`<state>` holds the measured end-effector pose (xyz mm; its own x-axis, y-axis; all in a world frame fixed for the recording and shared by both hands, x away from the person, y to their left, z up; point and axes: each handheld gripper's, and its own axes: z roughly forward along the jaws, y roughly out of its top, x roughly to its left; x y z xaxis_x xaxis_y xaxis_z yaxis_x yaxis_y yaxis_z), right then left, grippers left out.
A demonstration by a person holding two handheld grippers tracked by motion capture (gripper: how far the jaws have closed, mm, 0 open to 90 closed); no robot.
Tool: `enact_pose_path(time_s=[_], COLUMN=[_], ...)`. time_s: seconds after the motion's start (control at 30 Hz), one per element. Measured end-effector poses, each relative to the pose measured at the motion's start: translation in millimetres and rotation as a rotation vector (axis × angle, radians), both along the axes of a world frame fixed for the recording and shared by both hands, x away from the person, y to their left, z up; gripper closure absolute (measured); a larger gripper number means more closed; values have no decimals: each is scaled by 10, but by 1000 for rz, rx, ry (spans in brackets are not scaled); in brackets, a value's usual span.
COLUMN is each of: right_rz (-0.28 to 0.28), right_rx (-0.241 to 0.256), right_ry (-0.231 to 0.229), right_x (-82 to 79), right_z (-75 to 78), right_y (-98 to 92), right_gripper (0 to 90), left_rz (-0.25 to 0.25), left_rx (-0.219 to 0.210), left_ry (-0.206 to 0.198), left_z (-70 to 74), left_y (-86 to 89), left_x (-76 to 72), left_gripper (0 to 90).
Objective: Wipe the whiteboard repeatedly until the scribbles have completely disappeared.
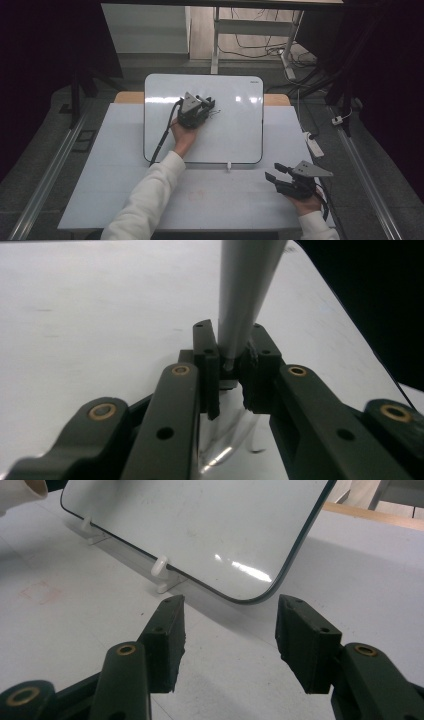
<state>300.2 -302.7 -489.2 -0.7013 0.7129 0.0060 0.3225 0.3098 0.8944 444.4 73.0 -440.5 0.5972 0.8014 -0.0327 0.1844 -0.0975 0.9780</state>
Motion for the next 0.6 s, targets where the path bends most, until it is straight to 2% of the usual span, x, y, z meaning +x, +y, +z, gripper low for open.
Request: enact_pose_path(time_s=[0.1, 0.13, 0.17, 0.2, 0.27, 0.3, 0.37, 0.4, 0.47, 0.6], right_rz=[5, 13, 15, 17, 13, 10, 3, 2, 3, 12], right_rx=[-2, -9, -12, -15, -17, -15, -8, -5, -2, -14], right_ry=[2, 5, 4, 6, 3, 2, 0, 0, 2, 9], right_x=[6, 7, 7, 4, -2, -4, -4, -3, 4, 15], right_z=[-8, -17, -20, -21, -17, -14, -8, -6, -10, -33], right_y=[14, 34, 43, 49, 47, 39, 20, 14, 12, 34], right_gripper=[454, 454, 453, 453, 453, 453, 453, 453, 453, 452], left_rz=[-24, -46, -83, -89, -84, -63, -27, -28, -31, -89], left_rx=[18, 26, 56, 68, 70, 65, 27, 12, 32, 85], left_ry=[2, 1, -10, -19, -22, -26, -17, -6, -10, -20], left_z=[-40, -75, -131, -138, -107, -81, -30, -18, -27, -128], left_y=[-67, -130, -276, -326, -340, -306, -186, -137, -137, -329], left_x=[-35, -60, -102, -110, -89, -70, -15, 9, -6, -106], left_gripper=[778, 778, 778, 778, 778, 778, 778, 778, 778, 778])
